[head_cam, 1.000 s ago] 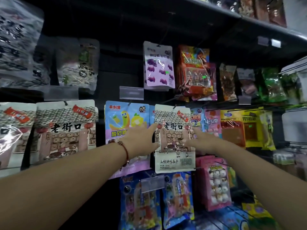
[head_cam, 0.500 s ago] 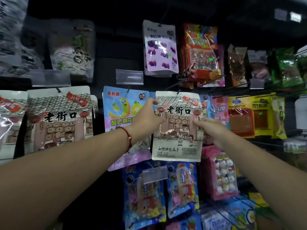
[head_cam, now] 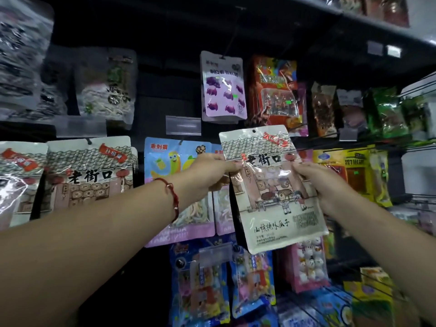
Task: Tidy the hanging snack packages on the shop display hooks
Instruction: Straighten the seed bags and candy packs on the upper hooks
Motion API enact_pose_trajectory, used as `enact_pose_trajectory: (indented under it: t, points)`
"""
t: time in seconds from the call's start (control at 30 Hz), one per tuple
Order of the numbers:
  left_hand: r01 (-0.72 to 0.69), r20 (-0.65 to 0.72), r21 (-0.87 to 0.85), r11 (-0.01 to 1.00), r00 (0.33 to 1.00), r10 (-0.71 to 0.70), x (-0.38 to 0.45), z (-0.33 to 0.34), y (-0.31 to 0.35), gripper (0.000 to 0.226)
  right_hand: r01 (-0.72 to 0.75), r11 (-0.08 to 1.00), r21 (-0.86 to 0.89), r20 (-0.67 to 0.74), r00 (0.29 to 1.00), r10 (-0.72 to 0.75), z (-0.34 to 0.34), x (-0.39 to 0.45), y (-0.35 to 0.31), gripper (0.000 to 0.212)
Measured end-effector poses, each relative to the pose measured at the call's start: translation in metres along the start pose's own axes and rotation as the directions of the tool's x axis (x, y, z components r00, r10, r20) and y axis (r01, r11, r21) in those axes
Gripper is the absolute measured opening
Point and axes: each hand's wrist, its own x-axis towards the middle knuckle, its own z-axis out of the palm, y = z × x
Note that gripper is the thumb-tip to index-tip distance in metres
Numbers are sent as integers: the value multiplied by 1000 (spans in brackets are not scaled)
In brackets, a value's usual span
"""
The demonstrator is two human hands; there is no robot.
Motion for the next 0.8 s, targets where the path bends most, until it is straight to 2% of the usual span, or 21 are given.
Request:
enact_pose_trajectory:
  t: [0.1, 0.2, 0.3, 0.43, 0.47, 0.53, 0.67, 0.7, 0.73, 0.8]
  points:
    - [2, 38, 21, 1000, 999, -3, -12, -9, -7, 22, -25, 998, 51, 46, 999, 22, 2, -16, 5, 14]
    - [61, 61, -92, 994, 997, -56, -31, -20, -13, 18, -50, 989, 139, 95, 995, 37, 17, -33, 13, 15]
    - [139, 62, -212, 967, 990, -129, -56, -32, -21, 26, -61, 981, 186, 161, 987, 31, 43, -48, 26, 12]
    - [128, -94, -261, 957, 983, -157, -87, -54, -40, 60, -43, 981, 189, 186, 983, 8, 84, -69, 47, 24]
    - [117, -133, -279, 953, 978, -159, -94, -62, -47, 59, -32, 983, 182, 197, 980, -5, 94, -75, 52, 24]
    - [99, -204, -296, 950, 965, -165, -110, -77, -62, 40, -69, 981, 181, 243, 970, 23, 112, -83, 60, 15]
    - [149, -276, -308, 940, 931, -238, -137, -102, -90, 57, -71, 989, 129, 311, 950, 28, 144, -98, 71, 13]
    - [161, -282, -326, 932, 924, -259, -144, -105, -97, 57, -67, 992, 103, 331, 943, 29, 152, -102, 73, 19]
    - [175, -280, -340, 924, 919, -277, -153, -106, -100, 56, -61, 995, 85, 334, 942, 29, 160, -105, 75, 34]
    - [195, -306, -322, 926, 905, -297, -173, -106, -106, 70, -59, 997, 50, 339, 940, 39, 175, -110, 74, 55]
